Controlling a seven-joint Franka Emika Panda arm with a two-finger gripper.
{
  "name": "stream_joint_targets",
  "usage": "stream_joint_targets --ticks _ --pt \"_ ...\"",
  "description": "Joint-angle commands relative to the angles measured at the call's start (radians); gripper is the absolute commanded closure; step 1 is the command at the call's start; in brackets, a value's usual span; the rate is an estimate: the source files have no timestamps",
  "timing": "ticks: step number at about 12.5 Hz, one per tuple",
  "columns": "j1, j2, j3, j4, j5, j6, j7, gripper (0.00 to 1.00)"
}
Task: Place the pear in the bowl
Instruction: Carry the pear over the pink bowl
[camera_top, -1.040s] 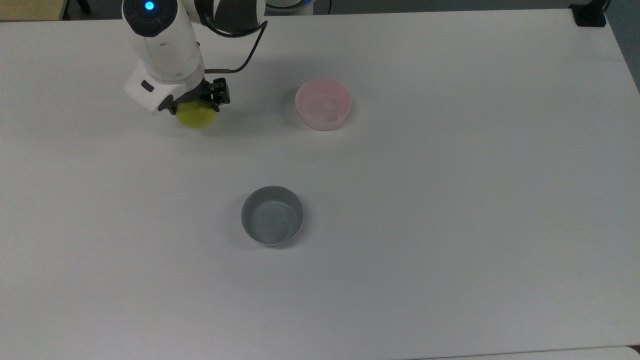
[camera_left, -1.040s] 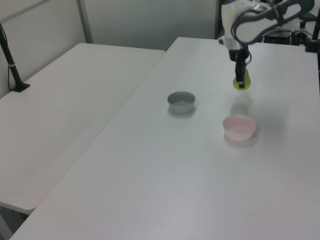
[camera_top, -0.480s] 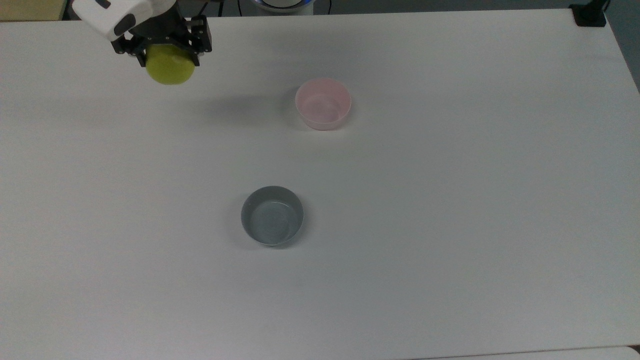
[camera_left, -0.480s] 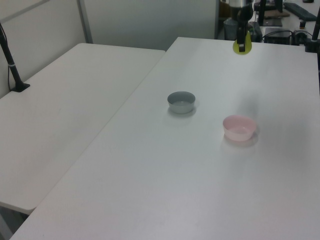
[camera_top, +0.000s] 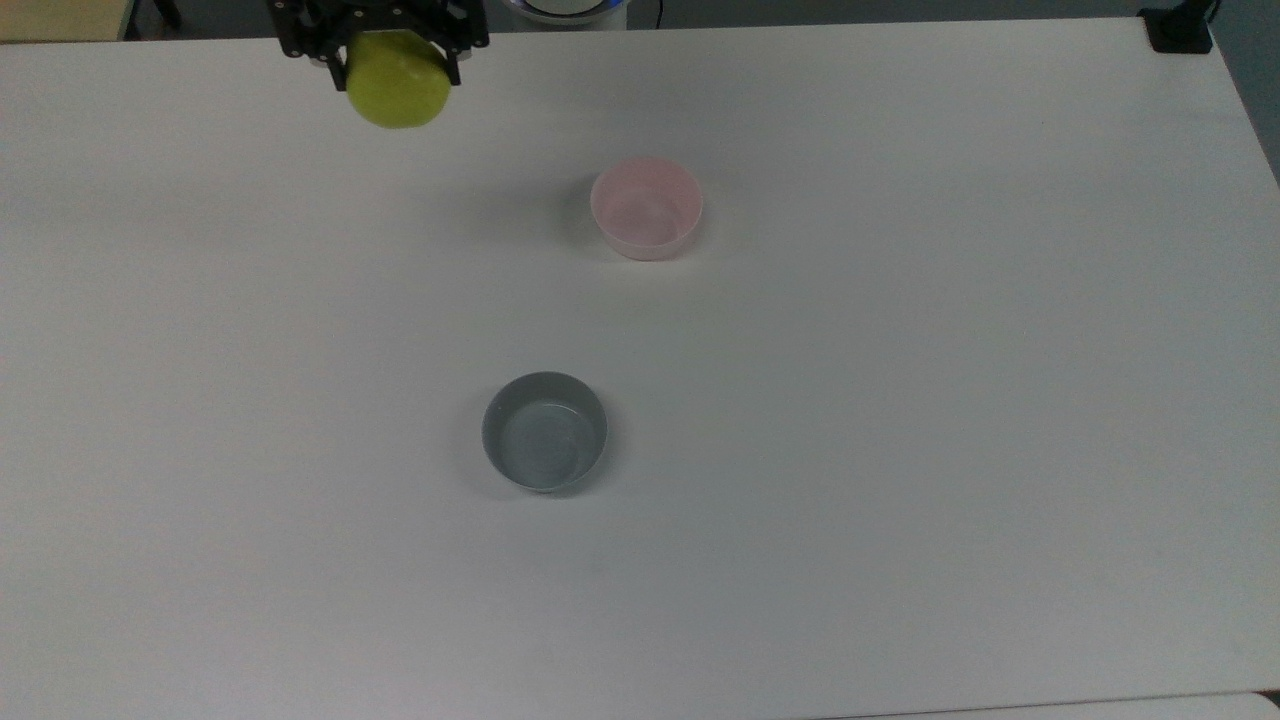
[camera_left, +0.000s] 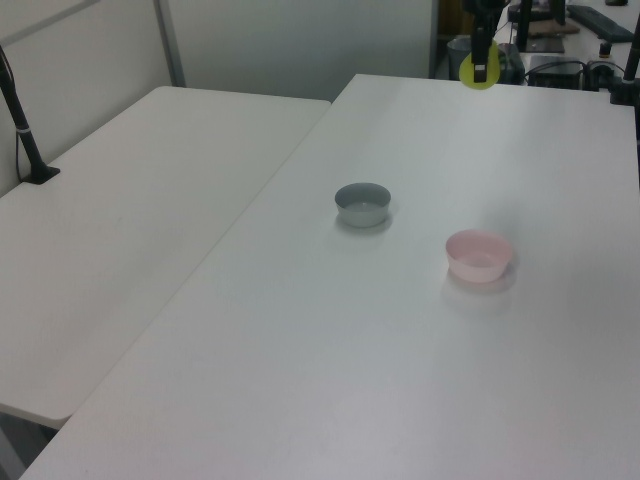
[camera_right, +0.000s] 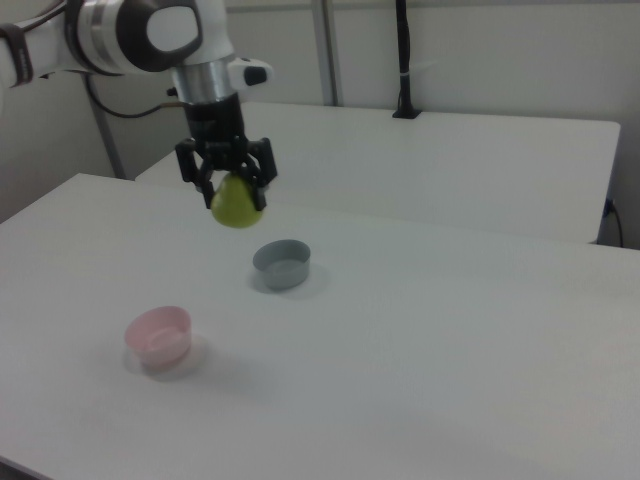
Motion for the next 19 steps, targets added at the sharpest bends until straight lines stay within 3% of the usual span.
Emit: stream_joint_targets --ticks 1,4,10,14,19 --pt "0.116 -0.020 -0.003 -0.020 0.007 -0.014 0.098 0.50" --pt "0.211 -0.064 -0.003 -0.059 0.001 -0.016 0.132 0.50" --pt "0.317 -0.119 -0.003 -0.136 -0.002 -0.013 0.152 0.49" --pt "0.338 -0.152 -0.002 -0.269 -0.013 0.032 0.153 0.49" --pt "0.338 -0.112 -0.002 -0.464 -0.028 0.260 0.156 0.49"
